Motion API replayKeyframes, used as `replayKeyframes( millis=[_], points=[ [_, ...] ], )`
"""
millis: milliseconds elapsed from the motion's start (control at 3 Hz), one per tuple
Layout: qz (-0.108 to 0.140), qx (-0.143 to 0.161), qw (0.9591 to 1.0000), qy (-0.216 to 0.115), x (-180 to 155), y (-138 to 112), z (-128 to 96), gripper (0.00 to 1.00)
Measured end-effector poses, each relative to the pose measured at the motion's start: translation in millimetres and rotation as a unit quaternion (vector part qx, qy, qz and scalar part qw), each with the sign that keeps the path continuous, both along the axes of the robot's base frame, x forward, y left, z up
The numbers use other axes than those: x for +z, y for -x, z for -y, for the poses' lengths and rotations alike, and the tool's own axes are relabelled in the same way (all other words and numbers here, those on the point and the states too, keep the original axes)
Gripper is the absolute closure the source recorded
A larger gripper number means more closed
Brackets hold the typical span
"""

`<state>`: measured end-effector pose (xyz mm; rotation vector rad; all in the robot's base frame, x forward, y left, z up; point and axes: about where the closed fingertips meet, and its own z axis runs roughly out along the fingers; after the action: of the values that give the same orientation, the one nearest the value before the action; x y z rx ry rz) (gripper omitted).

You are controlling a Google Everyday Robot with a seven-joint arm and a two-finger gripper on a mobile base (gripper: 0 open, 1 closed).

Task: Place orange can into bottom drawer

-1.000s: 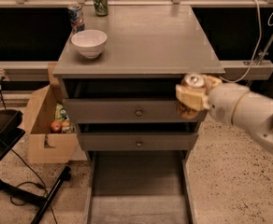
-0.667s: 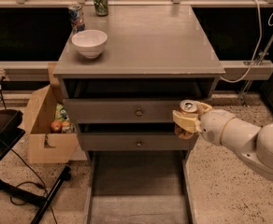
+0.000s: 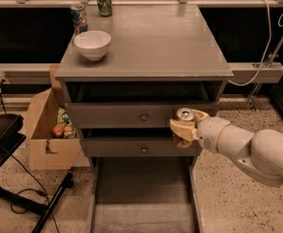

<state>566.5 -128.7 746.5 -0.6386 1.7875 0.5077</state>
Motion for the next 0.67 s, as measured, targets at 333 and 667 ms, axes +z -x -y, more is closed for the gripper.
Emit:
replayKeyframes(
  millis=[333,667],
  points=[
    [-0.018,0.02,0.9996,-0.006,-64,3,-31,1.0],
    [-0.002,0.048,0.9988,-0.014,-122,1,-64,1.0]
  ],
)
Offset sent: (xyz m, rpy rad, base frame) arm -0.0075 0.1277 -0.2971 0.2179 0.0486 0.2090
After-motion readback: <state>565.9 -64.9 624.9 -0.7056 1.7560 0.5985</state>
